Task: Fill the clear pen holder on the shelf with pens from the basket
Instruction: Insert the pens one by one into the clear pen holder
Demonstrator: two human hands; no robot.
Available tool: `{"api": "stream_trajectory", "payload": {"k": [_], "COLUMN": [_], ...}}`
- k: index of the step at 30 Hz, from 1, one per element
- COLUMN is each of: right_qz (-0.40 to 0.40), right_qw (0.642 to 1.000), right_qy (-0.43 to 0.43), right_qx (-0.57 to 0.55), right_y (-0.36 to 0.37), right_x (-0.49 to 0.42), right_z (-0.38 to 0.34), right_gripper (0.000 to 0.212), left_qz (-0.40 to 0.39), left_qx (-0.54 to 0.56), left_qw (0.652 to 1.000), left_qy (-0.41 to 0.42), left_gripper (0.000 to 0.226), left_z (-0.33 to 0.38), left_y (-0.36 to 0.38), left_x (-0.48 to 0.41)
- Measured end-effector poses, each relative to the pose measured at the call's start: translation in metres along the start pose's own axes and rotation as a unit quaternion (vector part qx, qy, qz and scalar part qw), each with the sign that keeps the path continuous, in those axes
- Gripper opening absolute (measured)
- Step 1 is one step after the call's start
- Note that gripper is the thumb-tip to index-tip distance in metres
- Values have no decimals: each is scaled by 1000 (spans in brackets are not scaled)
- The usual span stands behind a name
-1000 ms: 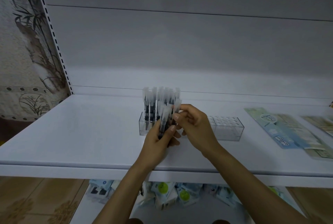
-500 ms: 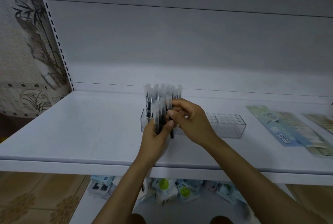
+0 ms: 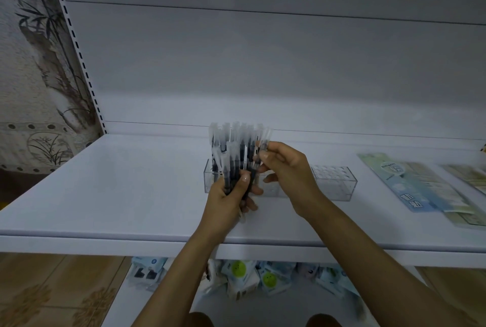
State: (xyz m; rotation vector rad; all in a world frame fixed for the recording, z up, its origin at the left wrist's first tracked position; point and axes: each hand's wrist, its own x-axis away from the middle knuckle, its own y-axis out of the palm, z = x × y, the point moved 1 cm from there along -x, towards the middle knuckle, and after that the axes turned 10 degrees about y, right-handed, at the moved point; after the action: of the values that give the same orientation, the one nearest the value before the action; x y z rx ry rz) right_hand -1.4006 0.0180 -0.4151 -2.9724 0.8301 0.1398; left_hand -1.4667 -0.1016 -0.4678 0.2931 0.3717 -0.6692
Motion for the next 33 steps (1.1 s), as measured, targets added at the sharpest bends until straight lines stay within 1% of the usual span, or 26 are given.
{"api": "stream_trajectory", "payload": {"k": [3,6,7,9,10,12,14,16,17,20,24,29,33], "right_qz": [1,11,11,11,16,32,37,43,48,58,87,136,137], "right_qw": [1000,999,998,997,996,994,993,993,994,997,996,990,989], "right_qy": [3,-12,-13,-7,-12,-25,-23,-11,-3,4,-1,-20,1], "right_qx": [-4,49,67,78,84,105,114,105,94,55,-17,-46,-50], "right_y": [1,4,6,7,7,5,3,1,0,-1,-1,-9,-18], "right_x": [2,6,7,10,11,12,11,9,9,6,1,-17,-37], "right_z": [2,10,15,22,23,22,20,17,16,11,7,-5,-16], "right_gripper": [16,9,13,29,30,25,23,23,23,22,25,24,23], "left_qz": [-5,-2,0,0,-1,0,11,26,32,46,65,66,75], "left_qx": [-10,-27,-30,-32,-34,-34,-40,-40,-33,5,54,55,-2], "left_qw": [1000,999,999,999,999,999,999,999,999,999,996,996,997], "left_qy": [15,36,39,39,39,36,30,22,18,7,6,9,16], "left_gripper": [25,22,22,22,23,25,32,38,37,28,23,25,24], "left_z": [1,1,1,1,2,3,3,1,0,0,1,0,-2], "left_y": [1,1,1,2,2,3,2,1,1,1,1,1,-1], "left_x": [1,1,1,1,2,2,2,2,1,1,1,-1,0]}}
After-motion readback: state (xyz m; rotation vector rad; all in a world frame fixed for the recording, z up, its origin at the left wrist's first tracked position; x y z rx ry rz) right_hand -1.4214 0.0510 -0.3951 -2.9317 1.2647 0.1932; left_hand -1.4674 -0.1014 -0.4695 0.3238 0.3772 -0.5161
